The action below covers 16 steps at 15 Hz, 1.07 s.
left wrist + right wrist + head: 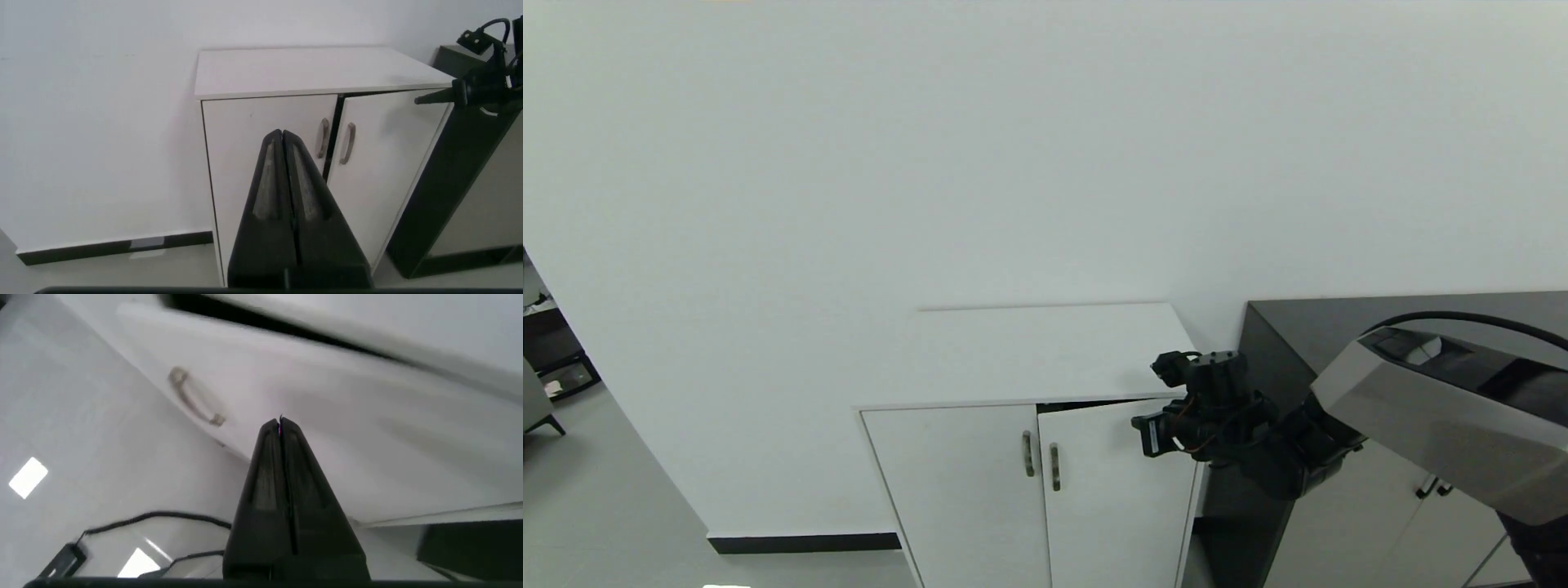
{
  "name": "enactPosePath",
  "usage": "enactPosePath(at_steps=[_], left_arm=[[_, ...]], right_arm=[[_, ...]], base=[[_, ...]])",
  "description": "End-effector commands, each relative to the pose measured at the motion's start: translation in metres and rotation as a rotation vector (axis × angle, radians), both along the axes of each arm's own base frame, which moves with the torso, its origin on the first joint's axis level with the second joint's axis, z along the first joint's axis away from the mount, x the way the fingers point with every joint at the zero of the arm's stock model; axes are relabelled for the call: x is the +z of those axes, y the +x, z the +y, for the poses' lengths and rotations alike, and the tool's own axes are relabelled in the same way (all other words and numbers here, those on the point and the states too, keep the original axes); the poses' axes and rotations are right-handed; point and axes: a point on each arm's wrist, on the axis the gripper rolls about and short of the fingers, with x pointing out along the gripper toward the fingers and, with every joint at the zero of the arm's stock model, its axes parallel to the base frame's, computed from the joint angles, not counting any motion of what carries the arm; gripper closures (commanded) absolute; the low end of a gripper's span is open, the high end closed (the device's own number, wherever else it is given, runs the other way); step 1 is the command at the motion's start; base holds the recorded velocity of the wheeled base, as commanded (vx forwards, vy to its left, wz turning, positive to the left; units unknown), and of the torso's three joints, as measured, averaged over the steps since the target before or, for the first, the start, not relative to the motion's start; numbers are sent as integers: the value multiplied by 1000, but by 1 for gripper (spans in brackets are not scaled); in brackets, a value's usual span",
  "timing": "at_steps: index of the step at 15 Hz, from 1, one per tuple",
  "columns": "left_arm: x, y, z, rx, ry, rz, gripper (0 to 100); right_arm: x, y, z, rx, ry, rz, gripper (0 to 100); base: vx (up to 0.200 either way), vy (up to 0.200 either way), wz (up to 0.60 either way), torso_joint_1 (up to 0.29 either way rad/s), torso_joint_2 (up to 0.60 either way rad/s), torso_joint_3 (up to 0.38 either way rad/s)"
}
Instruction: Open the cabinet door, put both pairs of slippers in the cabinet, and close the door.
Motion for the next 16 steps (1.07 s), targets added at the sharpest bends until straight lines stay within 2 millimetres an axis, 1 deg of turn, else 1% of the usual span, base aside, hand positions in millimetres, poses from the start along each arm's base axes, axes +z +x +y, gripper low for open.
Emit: enactPosePath(at_steps=[1, 7, 11, 14, 15, 16], left_arm=[[0, 0, 0, 0, 1, 0, 100], [0, 0, 0, 0, 1, 0, 100], [0, 0, 0, 0, 1, 0, 100], [0, 0, 0, 0, -1, 1, 100], [0, 0, 0, 0, -1, 1, 100], [0, 0, 0, 0, -1, 1, 100]], right_arm=[[-10, 9, -4, -18, -8, 14, 100], [-25, 31, -6, -102, -22, -7, 100], [-27, 33, -7, -106, -23, -8, 100], [-27, 30, -7, -103, -25, -4, 100], [-23, 27, -6, -102, -22, -11, 100], [-13, 21, -6, -106, -22, -23, 100]], base=[[0, 0, 0, 0, 0, 0], [0, 0, 0, 0, 0, 0], [0, 0, 0, 0, 0, 0], [0, 0, 0, 0, 0, 0], [0, 0, 0, 0, 0, 0], [0, 0, 0, 0, 0, 0]])
